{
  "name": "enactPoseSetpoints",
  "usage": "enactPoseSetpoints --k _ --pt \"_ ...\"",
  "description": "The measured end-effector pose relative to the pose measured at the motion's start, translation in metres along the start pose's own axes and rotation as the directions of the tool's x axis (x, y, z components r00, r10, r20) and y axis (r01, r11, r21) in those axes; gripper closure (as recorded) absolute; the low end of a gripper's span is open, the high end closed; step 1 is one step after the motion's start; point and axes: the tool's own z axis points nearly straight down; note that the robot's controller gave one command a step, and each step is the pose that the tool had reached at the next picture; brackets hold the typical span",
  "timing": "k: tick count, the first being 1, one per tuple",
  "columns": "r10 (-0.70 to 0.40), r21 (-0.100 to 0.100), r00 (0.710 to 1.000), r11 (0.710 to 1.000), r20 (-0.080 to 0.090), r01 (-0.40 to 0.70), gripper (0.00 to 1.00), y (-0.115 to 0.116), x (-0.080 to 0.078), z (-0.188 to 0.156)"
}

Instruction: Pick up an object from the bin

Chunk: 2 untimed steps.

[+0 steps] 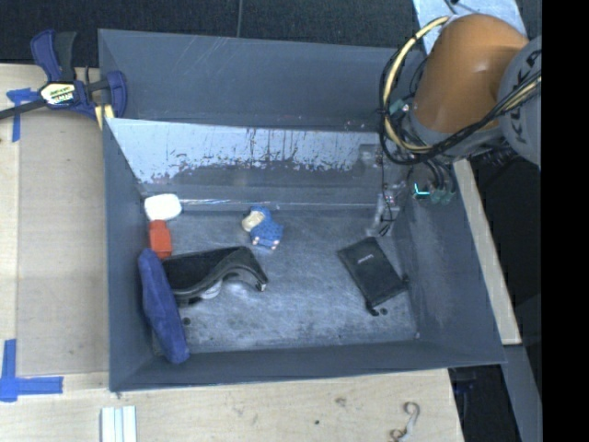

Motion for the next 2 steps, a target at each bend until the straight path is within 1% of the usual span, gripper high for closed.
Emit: enactPoseSetpoints --k 1,2 --pt "-0.228 0.001 0.974 0.974 0.000 0.228 0.00 -0.065 0.049 0.117" --pt "-0.496 0.002 0.868 0.868 0.005 0.496 0.00 -0.034 0.070 0.114"
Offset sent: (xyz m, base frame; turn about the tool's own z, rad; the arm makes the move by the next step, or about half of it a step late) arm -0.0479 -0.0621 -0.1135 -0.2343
